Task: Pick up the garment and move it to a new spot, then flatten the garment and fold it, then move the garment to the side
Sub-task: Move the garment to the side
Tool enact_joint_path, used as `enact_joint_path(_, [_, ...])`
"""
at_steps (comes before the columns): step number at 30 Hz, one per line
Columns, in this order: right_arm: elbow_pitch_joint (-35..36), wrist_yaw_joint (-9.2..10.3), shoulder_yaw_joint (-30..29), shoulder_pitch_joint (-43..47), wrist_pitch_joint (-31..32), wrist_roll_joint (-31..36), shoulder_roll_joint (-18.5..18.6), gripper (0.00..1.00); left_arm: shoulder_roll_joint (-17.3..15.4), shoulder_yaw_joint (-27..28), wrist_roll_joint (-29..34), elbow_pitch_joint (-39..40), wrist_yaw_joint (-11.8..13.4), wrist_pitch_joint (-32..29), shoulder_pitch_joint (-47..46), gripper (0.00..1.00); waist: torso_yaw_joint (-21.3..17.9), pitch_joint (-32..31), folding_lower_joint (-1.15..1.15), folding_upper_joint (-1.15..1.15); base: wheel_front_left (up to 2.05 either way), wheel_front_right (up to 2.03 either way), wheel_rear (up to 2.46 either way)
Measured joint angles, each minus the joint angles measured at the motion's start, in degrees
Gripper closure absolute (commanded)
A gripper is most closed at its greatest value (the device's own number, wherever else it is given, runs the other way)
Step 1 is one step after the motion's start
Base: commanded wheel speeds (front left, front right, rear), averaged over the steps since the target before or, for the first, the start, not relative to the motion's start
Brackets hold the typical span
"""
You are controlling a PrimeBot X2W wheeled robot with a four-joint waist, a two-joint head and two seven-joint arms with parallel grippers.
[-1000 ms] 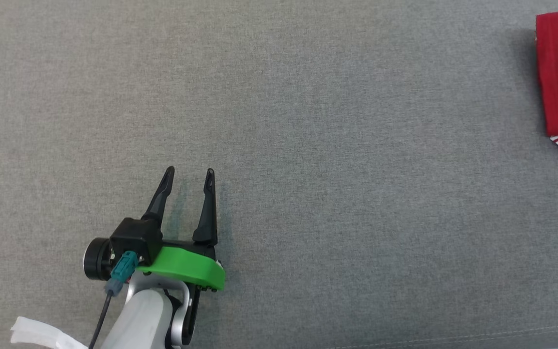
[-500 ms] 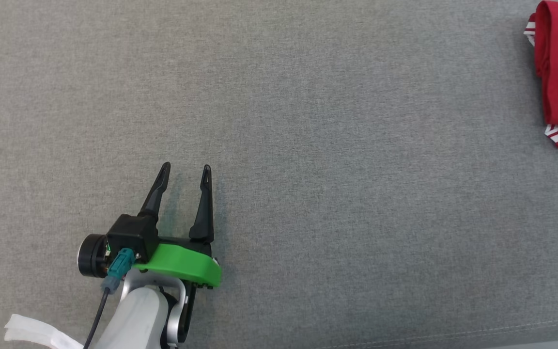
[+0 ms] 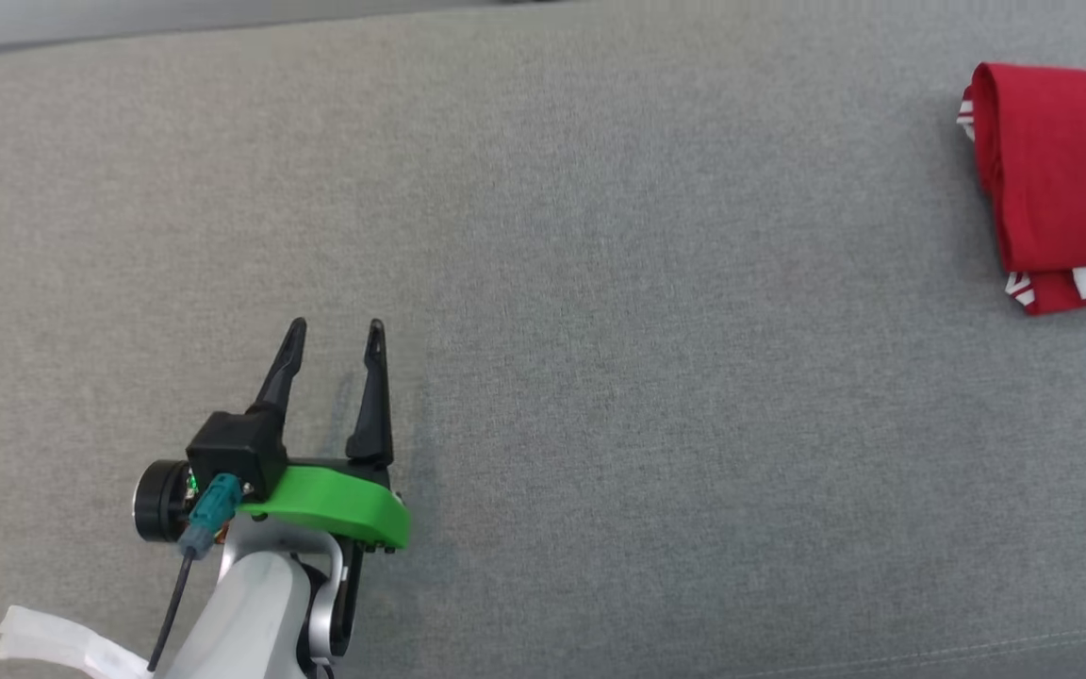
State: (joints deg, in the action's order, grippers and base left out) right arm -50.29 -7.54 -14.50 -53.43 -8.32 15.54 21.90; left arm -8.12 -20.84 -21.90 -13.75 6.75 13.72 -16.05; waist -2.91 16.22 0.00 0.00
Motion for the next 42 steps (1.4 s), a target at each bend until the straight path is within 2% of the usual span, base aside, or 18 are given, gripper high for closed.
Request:
enact_joint_path(8, [0.7, 0.0, 5.5, 7.8, -4.1, -8.9, -4.3, 0.0, 1.8, 3.1, -3.7, -6.1, 0.3, 0.9, 1.2, 0.0, 0.8, -7.4, 0.0, 0.0, 0.0, 0.0, 0.0])
enact_joint_path(12, [3.0, 0.0, 8.7, 14.4, -5.1, -12.3, -8.5, 0.0, 2.0, 3.9, -4.3, -8.4, 0.3, 1.1, 3.6, 0.0, 1.1, -11.3, 0.0, 0.0, 0.0, 0.0, 0.0])
enact_joint_path(18, [10.3, 0.0, 12.6, 24.2, -5.9, -16.2, -13.7, 0.0, 2.7, 4.4, -4.3, -9.3, 0.3, 1.2, 7.2, 0.0, 1.7, -16.4, 0.0, 0.0, 0.0, 0.0, 0.0])
enact_joint_path(25, [21.9, 0.0, 12.6, 35.5, -6.4, -17.5, -17.5, 0.0, 3.2, 5.5, -3.1, -7.6, 0.0, 1.3, 10.2, 0.0, 2.9, -19.0, 0.0, 0.0, 0.0, 0.0, 0.0])
enact_joint_path(32, [32.0, 0.0, 13.3, 45.4, -5.1, -17.8, -19.0, 0.0, 3.7, 5.8, -2.1, -5.2, -0.5, 1.3, 12.3, 0.0, 4.5, -19.2, 0.0, 0.0, 0.0, 0.0, 0.0])
enact_joint_path(42, [37.9, 0.01, 14.2, 54.5, -3.9, -23.1, -19.0, 0.0, 4.2, 5.6, -0.6, -3.6, -0.7, 1.3, 14.4, 0.0, 6.0, -19.4, 0.0, 0.0, 0.0, 0.0, 0.0])
